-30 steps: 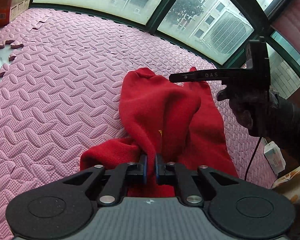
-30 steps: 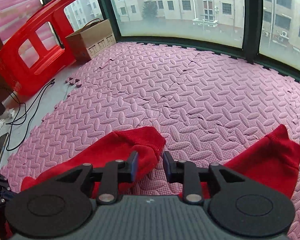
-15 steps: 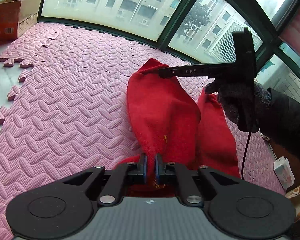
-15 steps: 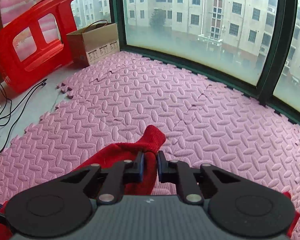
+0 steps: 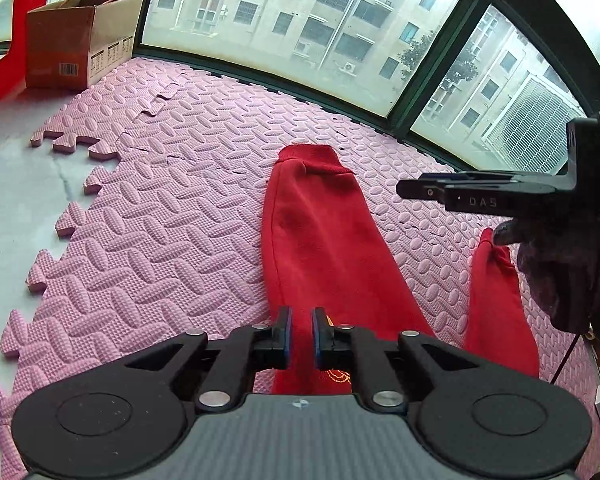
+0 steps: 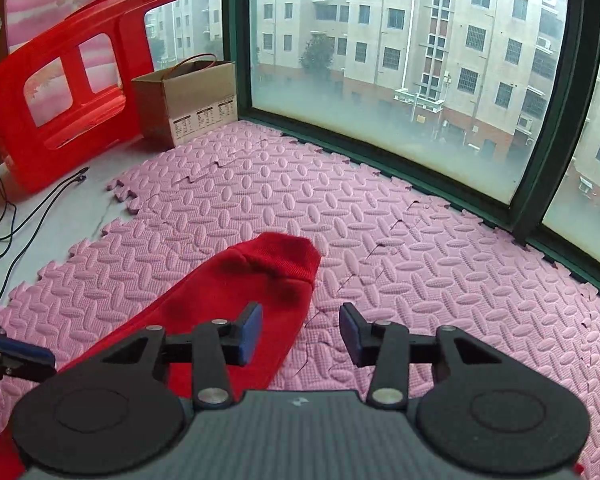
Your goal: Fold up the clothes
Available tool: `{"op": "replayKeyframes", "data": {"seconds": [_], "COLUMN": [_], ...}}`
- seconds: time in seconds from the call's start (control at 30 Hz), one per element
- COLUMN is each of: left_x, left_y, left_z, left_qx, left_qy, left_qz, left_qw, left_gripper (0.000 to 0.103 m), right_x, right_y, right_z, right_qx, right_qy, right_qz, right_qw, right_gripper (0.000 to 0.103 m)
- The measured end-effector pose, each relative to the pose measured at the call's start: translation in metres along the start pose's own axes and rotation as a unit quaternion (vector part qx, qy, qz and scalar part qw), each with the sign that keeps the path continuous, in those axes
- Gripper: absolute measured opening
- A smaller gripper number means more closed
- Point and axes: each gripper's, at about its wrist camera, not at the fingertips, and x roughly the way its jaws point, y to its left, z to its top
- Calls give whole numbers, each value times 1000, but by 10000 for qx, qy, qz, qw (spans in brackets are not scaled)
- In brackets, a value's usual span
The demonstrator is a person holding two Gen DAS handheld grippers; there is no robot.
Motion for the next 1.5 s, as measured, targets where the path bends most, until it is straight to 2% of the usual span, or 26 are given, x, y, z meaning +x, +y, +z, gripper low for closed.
{"op": "replayKeyframes", "data": {"seconds": [0.17, 0.43, 0.57, 0.67, 0.8, 0.9, 1.13, 1.33, 1.5], "left_x": [4, 14, 25, 37, 45, 45, 45, 26, 35], "left_y": [-2, -10, -24, -27, -13, -7, -5, -8, -18], "left_z": [-2, 7, 11, 11, 10, 10, 13, 18, 15], "left_qx": [52, 163, 436, 662, 638, 609, 781, 678, 908], "left_qy": [57, 27, 53, 133, 283, 298, 259, 20, 103], "left_qz": [-41, 17, 26, 342, 687, 661, 1029, 796, 811], "left_qw": [10000, 9999, 9990, 9971, 9952, 9955, 9913, 9945, 9925], "left_gripper": [12, 11, 11, 11, 11, 10, 10, 11, 13], "right_x": [2, -20, -20, -16, -11, -16, -5, 7, 7], "right_y": [27, 46, 57, 65, 64, 60, 57, 50, 49], "right_z": [-46, -89, -93, -94, -97, -94, -87, -91, -91], "right_qx": [-388, -435, -649, -754, -643, -568, -425, -303, -269], "right_qy": [379, 266, 98, 123, 183, 38, -53, 191, 227], "right_qz": [624, 898, 868, 938, 992, 1044, 1078, 1149, 1174], "right_qw": [9966, 9946, 9941, 9927, 9928, 9929, 9932, 9927, 9925], "right_gripper": [43, 43, 44, 45, 48, 49, 53, 53, 54]}}
